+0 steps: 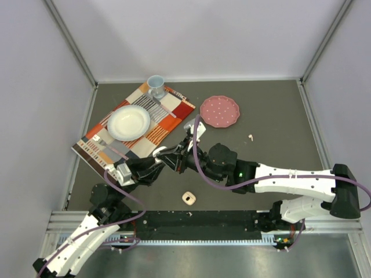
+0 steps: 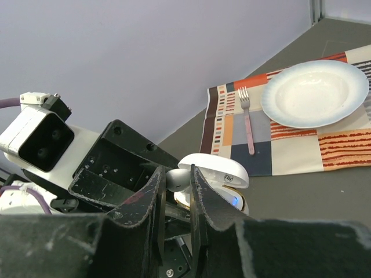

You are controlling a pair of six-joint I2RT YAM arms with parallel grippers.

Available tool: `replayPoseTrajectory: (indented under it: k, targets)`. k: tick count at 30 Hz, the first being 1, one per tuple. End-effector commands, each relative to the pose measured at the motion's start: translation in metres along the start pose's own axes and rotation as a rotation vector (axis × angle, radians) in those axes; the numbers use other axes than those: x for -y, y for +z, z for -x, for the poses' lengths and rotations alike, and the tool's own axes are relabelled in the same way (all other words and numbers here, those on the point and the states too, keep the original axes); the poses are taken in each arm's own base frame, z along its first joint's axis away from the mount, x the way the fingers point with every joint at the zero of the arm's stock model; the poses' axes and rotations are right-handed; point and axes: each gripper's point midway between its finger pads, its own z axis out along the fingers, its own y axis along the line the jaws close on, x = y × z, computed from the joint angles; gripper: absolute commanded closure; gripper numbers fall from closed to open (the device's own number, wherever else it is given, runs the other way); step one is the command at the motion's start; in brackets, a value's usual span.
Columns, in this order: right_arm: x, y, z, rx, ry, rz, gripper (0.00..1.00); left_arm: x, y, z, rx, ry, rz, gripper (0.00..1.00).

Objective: Insert the wireless bluetooth earbuds into the charging case
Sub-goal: Insert the left earbud into the left side groove of the charging case.

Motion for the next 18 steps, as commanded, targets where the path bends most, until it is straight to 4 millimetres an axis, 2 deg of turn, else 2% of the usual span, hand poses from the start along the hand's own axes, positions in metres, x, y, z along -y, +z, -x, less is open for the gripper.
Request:
replayPoseTrajectory:
  k: [1, 8, 18]
  targets:
    - [-0.013, 0.0, 0.026, 0.078, 0.028, 0.018, 1.0, 0.006, 0.001, 0.021, 0.084, 0.015, -0.032, 1.0]
    - [-0.01, -0.002, 0.026, 0.082, 0.03, 0.01, 1.0, 0.005, 0.0, 0.021, 0.088, 0.018, -0.021, 1.0]
    - [-0.01, -0.001, 0.013, 0.045, 0.021, 0.019, 1.0, 0.003, -0.001, 0.022, 0.093, 0.021, -0.011, 1.0]
